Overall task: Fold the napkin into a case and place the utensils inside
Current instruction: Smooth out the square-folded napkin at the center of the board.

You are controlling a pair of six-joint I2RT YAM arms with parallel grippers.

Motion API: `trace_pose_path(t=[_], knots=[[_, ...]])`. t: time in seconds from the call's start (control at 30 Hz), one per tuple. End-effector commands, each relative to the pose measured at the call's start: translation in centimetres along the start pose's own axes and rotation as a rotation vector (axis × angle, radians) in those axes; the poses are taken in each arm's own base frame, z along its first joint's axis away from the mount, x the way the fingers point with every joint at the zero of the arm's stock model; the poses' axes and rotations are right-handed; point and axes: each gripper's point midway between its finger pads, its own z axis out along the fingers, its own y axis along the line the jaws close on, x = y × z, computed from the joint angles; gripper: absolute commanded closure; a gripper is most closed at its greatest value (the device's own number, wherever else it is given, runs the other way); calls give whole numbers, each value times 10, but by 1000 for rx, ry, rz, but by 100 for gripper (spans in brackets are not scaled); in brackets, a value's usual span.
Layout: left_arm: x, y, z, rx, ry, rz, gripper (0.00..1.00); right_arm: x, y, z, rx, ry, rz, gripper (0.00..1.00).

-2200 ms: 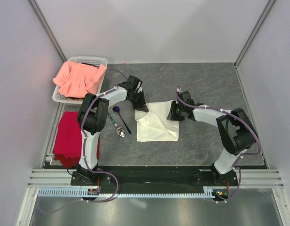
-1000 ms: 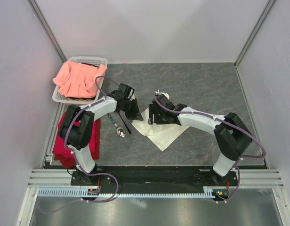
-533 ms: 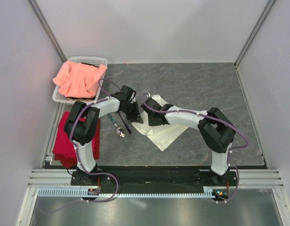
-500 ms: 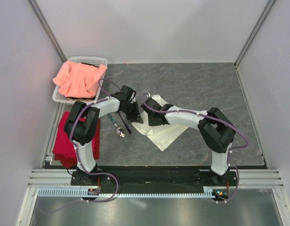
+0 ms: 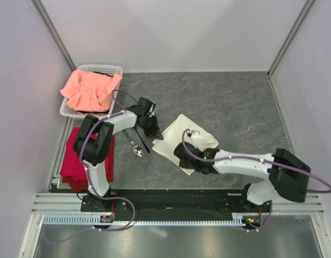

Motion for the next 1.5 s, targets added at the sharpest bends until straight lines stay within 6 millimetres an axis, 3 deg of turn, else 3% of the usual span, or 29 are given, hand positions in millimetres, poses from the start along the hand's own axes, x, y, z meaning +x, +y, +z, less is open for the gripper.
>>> trace_pose_path(t=[0.0, 0.03, 0.07, 0.13, 0.17, 0.23, 0.27, 0.37, 0.47, 0.53, 0.6, 0.67, 0.7, 0.77, 0.93, 1.03, 1.13, 1.17, 1.37, 1.47], knots=[[-10, -7, 1, 19, -32, -11, 98, 35, -2, -20, -68, -103, 300, 97], [-10, -7, 0, 21, -34, -8, 98, 48, 7, -35, -112, -118, 315, 98], [-11, -9, -1, 25, -36, -6, 98, 53, -2, -37, -95, -135, 317, 98], [-11, -11, -3, 35, -33, 2, 98, 57, -6, -42, -103, -127, 279, 86], [-10, -13, -5, 44, -32, 13, 98, 61, -8, -43, -106, -111, 264, 69], [-10, -16, -8, 49, -34, 24, 98, 68, -13, -48, -112, -94, 244, 50], [-10, -21, -13, 62, -37, 39, 98, 71, -22, -47, -97, -92, 221, 34], [-8, -34, -24, 73, -57, 101, 98, 59, -42, -55, -63, -150, 176, 20], [1, -52, -30, 91, -59, 168, 98, 29, -59, -72, -43, -265, 165, 12], [8, -61, -28, 90, -47, 203, 98, 3, -74, -81, -18, -327, 144, 13], [17, -71, -20, 85, -32, 253, 98, -29, -88, -87, 11, -382, 125, 22], [27, -80, -14, 94, -4, 268, 98, -46, -77, -90, -54, -341, 102, 25], [31, -80, -11, 91, 9, 266, 98, -65, -85, -86, -29, -356, 134, 26], [38, -75, -3, 69, 27, 253, 98, -80, -72, -88, -70, -329, 64, 25], [46, -69, 2, 65, 40, 233, 98, -73, -37, -62, -95, -152, -130, 21], [48, -62, 7, 48, 53, 226, 98, -61, -20, -44, -125, -59, -207, 29], [46, -53, 15, 33, 71, 205, 98, -51, -17, -25, -115, -5, -254, 65], [47, -50, 19, 30, 90, 199, 98, -48, -14, -18, -123, 8, -260, 69], [42, -40, 30, 16, 113, 166, 98, -14, -20, 10, -133, 136, -261, 72], [39, -36, 33, 13, 119, 150, 98, -3, -23, 12, -140, 175, -261, 73]])
